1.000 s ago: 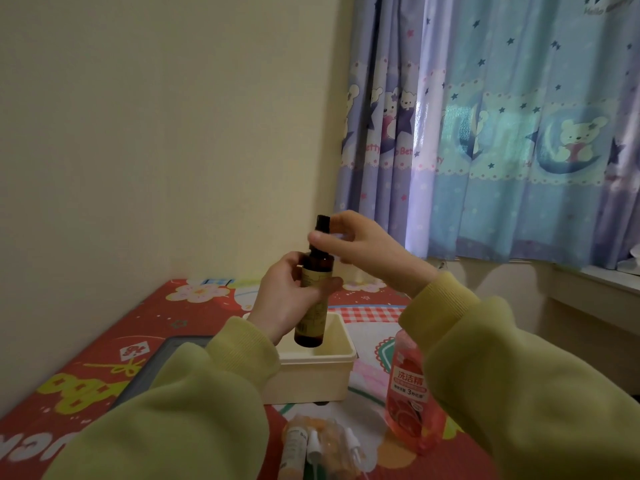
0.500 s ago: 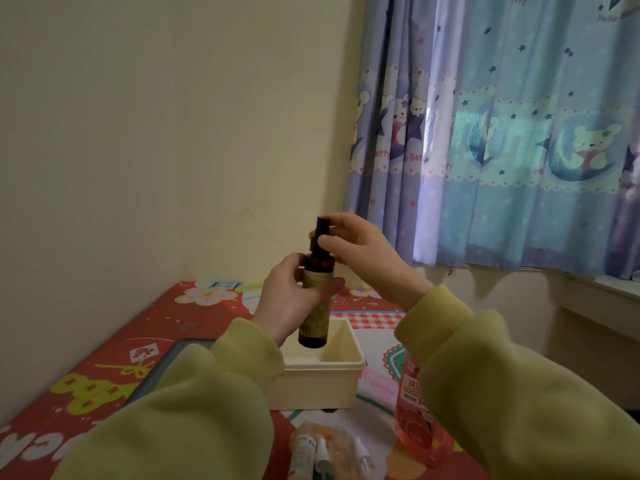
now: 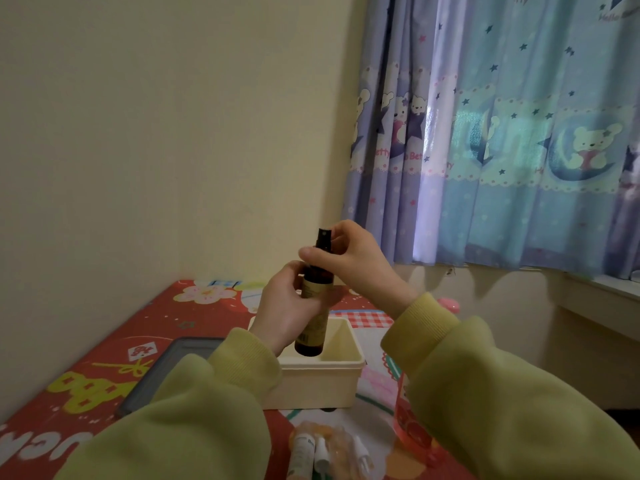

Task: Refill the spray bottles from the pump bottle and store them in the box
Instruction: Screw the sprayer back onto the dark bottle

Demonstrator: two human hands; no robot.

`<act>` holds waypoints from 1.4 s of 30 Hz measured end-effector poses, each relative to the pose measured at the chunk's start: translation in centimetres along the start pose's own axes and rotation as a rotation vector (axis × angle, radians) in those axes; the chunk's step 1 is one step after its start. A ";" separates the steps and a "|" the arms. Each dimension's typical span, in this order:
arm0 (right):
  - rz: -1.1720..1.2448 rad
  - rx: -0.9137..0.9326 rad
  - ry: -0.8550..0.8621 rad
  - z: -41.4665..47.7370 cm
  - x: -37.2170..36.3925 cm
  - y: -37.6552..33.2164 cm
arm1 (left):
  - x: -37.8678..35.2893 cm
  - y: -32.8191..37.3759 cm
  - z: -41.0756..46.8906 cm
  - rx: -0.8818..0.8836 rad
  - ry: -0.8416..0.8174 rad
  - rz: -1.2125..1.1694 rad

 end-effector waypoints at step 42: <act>0.129 -0.022 0.064 -1.4 0.2 1.3 | -0.5 -0.7 -0.2 0.004 0.001 0.026</act>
Point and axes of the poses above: each hand's wrist, its own z-axis towards the middle knuckle, its own x-axis out of the back of the hand, y = z × x, the point moved 9 cm from there along z, towards the middle knuckle, and after that the axes turned 9 degrees about -z, right-handed, at the moved point
